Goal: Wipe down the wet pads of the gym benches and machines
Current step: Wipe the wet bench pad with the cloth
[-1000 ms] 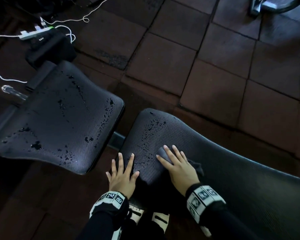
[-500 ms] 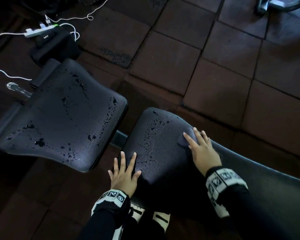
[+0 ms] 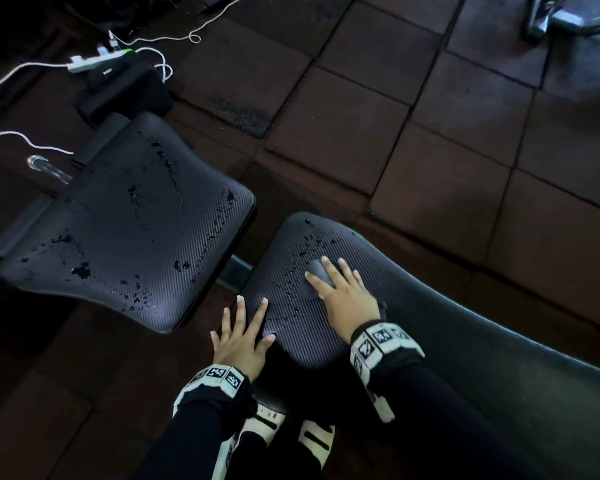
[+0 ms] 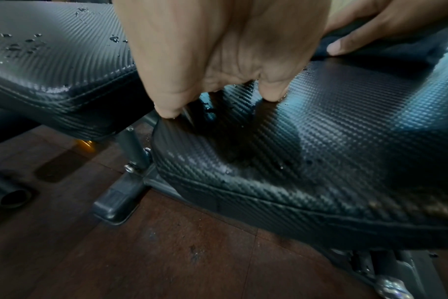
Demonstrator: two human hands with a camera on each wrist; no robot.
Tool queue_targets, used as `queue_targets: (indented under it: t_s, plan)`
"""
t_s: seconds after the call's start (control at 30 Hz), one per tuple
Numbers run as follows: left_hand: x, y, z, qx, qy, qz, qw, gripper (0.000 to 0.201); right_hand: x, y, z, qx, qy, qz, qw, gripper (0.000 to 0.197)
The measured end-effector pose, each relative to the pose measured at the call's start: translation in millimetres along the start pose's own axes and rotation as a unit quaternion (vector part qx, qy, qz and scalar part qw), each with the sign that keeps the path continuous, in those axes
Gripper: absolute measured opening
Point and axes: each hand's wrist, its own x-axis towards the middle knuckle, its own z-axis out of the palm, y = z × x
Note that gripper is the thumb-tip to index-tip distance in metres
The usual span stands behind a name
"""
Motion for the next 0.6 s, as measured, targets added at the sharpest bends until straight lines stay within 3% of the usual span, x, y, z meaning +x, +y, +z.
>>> queue_targets:
  t_s: [0.13,0.3,0.4,0.5,0.6]
  plan:
    - [2,0,1,-0.006,0.009,0.003,1.0,0.06,15,25,-13,0.022,0.023,0.048,0.998,0.051]
    - [1,-3,4,-0.013,-0.002,0.01,1.0,0.058,1,43,-15,0.057,0.086,0.155,0.983,0.049]
    - [0,-9,0,0.004,0.013,0.031,0.999,0.06,-5,41,-9,0.054,0.104,0.178,0.977,0.05]
    - [-3,-26,-16,0.018,0.052,0.069,0.996,0.057,-4,36,-4,0.062,0.108,0.195,0.973,0.051]
    - [1,-55,-52,0.084,0.119,0.099,0.984,0.067,0,30,-7,0.077,0.103,0.224,0.966,0.05]
